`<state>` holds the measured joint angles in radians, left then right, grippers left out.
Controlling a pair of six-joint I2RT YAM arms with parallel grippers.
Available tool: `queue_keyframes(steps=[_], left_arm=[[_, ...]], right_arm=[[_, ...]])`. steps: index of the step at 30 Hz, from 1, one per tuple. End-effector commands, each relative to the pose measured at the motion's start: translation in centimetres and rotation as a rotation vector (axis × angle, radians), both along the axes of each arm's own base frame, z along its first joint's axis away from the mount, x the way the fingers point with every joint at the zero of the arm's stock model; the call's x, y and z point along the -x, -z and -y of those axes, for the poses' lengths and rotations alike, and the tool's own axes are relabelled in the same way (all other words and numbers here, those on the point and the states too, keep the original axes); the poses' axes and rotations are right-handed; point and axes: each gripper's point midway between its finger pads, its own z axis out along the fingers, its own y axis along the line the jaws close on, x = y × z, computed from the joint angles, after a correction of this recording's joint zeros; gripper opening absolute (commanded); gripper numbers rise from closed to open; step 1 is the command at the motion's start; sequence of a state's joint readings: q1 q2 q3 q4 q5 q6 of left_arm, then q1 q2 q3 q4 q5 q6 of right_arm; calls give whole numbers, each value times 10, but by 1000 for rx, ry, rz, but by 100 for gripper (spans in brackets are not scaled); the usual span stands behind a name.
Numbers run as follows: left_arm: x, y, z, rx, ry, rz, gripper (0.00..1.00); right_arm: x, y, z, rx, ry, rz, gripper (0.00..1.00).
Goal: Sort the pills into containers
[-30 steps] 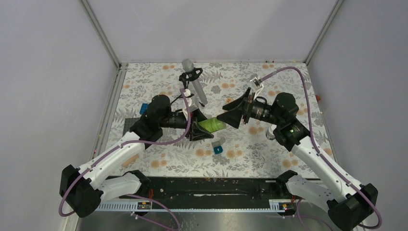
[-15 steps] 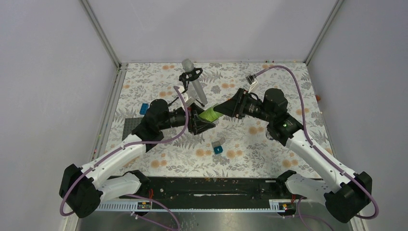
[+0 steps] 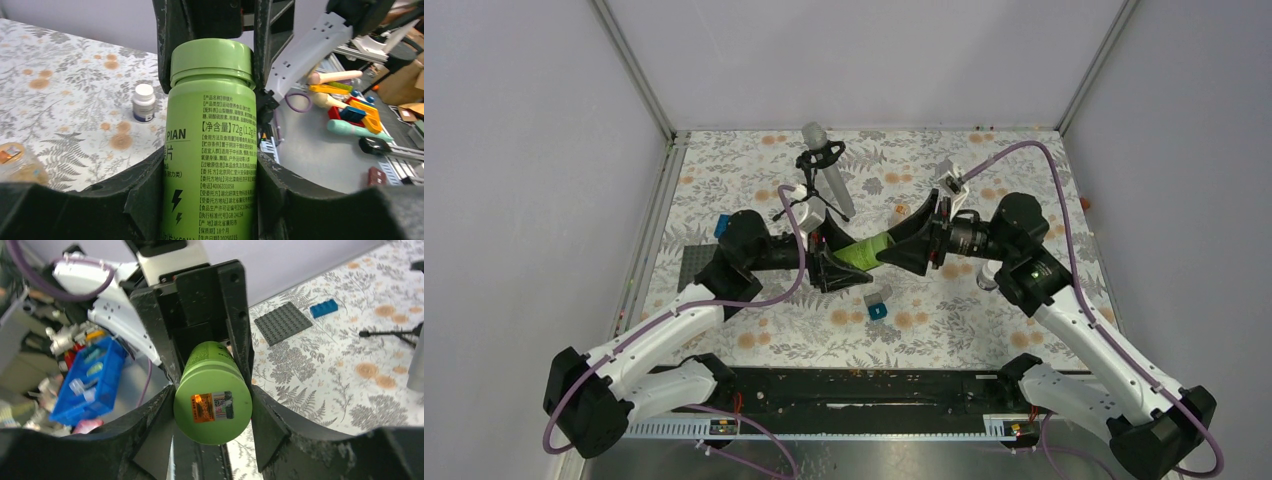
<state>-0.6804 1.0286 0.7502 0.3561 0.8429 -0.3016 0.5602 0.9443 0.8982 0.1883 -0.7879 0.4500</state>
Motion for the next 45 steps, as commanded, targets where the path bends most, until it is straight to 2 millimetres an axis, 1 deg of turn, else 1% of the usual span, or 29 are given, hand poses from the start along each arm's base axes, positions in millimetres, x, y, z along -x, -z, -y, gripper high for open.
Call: queue_keyframes(steps=[1,3,4,5,6,7,8,9,10,13,16,18,19,20,22,24,25,27,29,31,33,36,37,39,42,43,45], left_arm=[[12,-9,-7,15,59,-12,0],[15,-11,-8,19,68,-2,0],[15,-12,-8,19,68,0,0],[14,-13,-8,21,63,3,0],[14,-14,-8,24,59,9,0],[11,-15,-8,28,45,13,0],[7,-18,-8,36,21,15,0],[4,-20,-8,46,2,18,0],[-2,-22,-7,53,-31,18,0],[-16,-23,-7,63,-99,15,0],[-26,-21,-7,66,-151,12,0],[-31,-21,-8,67,-179,12,0],[-33,-20,-8,67,-192,10,0],[-34,-20,-9,67,-201,10,0],[-38,-19,-10,65,-222,7,0],[-39,-17,-10,61,-227,4,0],[-39,-15,-10,56,-228,1,0],[-38,-12,-11,47,-226,-5,0],[-33,-8,-12,33,-208,-13,0],[-25,-2,-13,18,-168,-20,0],[-17,1,-13,17,-131,-34,0],[-3,6,-11,22,-54,-69,0],[1,7,-11,21,-33,-81,0],[7,10,-11,16,3,-98,0],[13,10,-12,20,34,-102,0],[15,10,-12,23,39,-100,0],[16,9,-12,26,45,-96,0]], right_arm=[[43,-38,9,-17,-211,349,21],[41,-35,10,7,-200,344,22],[35,-37,11,13,-157,328,24],[25,-39,12,11,-87,300,38],[15,-42,13,2,-24,265,63],[5,-46,14,-16,42,233,77],[-4,-47,15,-35,92,179,90],[-9,-49,14,-55,122,123,97],[-16,-47,12,-69,144,60,99],[-28,-38,1,-127,159,-152,99],[-39,-16,-9,-102,182,-344,99],[-46,-5,-10,-83,219,-409,99],[-47,-4,-11,-83,221,-432,99],[-47,-4,-13,-83,216,-451,99],[-45,-4,-16,-81,196,-484,87],[-44,-7,-16,-86,191,-498,65],[-43,-8,-15,-89,190,-492,51],[-42,-13,-14,-88,179,-458,37],[-42,-18,-10,-78,169,-397,26],[-42,-24,-3,-64,153,-284,20],[-37,-28,1,-35,110,-148,14],[-18,-28,3,5,-7,59,11],[-10,-28,4,11,-52,113,11],[-1,-26,5,18,-100,212,10],[9,-25,8,28,-145,312,5],[11,-24,9,36,-155,331,2],[10,-24,10,50,-154,341,0]])
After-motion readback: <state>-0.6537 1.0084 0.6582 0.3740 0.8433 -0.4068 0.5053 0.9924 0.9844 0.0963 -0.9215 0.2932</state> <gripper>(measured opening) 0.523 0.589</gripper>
